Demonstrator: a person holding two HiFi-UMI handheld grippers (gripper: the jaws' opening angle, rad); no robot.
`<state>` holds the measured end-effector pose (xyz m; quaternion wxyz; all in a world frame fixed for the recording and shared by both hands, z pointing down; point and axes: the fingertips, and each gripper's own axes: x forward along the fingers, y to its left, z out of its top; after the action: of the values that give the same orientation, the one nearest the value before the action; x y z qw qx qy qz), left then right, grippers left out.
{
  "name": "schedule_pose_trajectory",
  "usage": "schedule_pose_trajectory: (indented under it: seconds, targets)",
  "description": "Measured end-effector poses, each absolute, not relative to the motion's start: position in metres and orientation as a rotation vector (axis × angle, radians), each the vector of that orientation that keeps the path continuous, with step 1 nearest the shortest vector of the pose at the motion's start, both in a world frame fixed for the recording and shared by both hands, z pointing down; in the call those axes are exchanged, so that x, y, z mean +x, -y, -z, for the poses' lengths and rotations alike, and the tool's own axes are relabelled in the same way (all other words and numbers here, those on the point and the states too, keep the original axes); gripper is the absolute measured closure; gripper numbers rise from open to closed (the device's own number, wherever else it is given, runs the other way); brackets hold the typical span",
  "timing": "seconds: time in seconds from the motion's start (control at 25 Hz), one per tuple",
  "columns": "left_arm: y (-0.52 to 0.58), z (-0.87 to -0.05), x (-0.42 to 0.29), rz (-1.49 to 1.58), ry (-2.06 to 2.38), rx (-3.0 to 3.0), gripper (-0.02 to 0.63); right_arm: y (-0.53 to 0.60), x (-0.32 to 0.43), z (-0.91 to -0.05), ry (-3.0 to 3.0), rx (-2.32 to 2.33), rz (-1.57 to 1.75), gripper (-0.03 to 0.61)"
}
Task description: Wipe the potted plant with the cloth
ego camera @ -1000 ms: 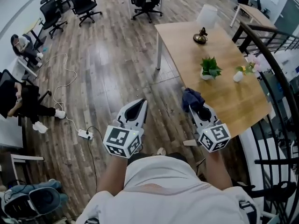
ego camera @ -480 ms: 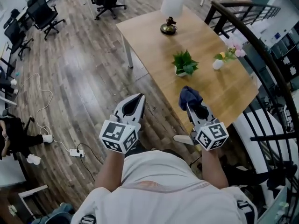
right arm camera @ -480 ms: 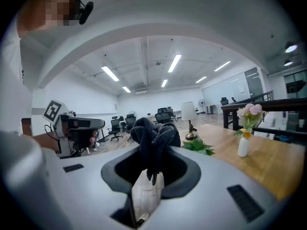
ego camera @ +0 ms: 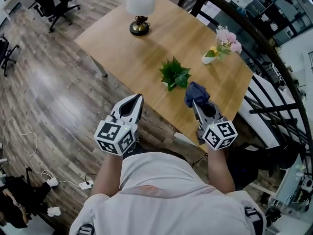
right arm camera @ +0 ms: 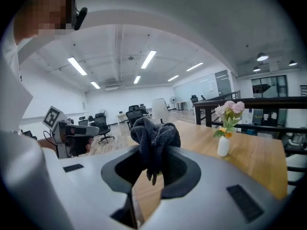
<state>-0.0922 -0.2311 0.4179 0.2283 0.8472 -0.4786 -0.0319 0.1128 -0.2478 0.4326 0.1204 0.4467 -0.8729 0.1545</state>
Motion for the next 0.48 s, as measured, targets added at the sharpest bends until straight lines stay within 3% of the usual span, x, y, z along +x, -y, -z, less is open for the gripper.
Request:
schedule_pose_trajectory:
  seconds: [0.48]
  targets:
    - [0.324, -0.482, -0.088, -0.053, 0.916, 2.372, 0.598, 0.28, 0.103, -0.467, 2.248, 1.571, -0.499, 0.44]
